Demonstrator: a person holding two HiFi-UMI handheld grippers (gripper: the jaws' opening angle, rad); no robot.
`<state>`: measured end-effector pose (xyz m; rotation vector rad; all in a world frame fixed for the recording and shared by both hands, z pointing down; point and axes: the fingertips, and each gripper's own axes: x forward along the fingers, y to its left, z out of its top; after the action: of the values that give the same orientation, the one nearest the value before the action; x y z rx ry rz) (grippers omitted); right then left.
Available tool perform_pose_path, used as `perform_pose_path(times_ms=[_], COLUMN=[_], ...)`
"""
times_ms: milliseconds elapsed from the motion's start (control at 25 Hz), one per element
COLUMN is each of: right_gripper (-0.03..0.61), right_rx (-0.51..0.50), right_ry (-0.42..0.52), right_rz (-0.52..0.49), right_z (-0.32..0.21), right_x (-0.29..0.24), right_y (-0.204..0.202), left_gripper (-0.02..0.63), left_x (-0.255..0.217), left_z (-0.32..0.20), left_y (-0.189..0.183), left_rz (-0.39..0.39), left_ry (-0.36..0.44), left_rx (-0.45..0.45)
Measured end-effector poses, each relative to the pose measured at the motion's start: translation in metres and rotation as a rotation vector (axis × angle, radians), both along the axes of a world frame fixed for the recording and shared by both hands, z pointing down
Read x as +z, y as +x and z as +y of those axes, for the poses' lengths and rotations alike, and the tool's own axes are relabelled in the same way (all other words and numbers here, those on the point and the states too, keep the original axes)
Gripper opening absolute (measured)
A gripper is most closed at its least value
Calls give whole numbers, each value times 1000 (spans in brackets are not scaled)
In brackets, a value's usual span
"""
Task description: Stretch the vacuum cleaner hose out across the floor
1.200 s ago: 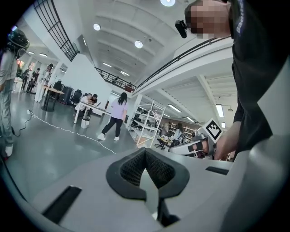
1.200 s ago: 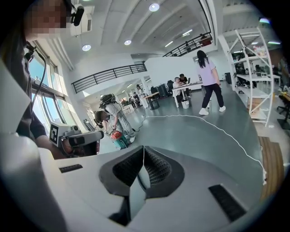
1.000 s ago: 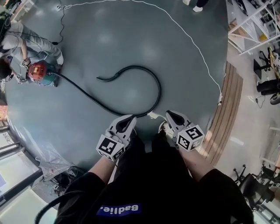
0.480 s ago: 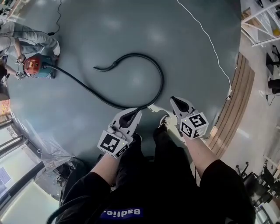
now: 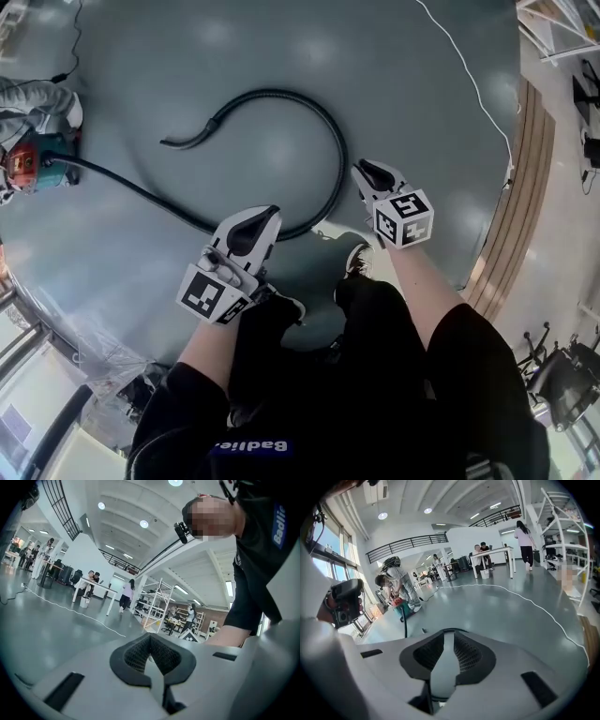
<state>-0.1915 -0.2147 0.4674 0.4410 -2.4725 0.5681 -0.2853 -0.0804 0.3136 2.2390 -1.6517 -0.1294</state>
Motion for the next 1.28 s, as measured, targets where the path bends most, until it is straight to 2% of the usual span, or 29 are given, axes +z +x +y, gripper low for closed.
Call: perform_pose_path(times_ms=[240,400,560,680,840,920,1280], right_gripper=[79,147,177,188,190,196,192], right_rx=[-35,-86,-166,-172,-166,-168,-147], right_ry=[38,58,83,76,84,41,-20], right_rz=[80,198,341,445,523,525,580], right_z=[-48,-82,-100,-116,-142,-141,-145], right_x=[167,280,375,432,481,498,511], right_y=[-5,1,-17,-24,-13,-18,-52], left_gripper=[-4,-3,-3,-4,-3,-3,-2], left_x=[149,241,305,336,370,385,417], left_z=[-33,-56,-60,-49,-34,-25,-5], left_y=[-7,9,8,18,58,67,62], left_rz=[8,-5,-60,-68,-59,-54,-76], left_ry=[24,-3,-52,-101,-172,-207,-277], left_rx=[43,84,99,86,85,85,125])
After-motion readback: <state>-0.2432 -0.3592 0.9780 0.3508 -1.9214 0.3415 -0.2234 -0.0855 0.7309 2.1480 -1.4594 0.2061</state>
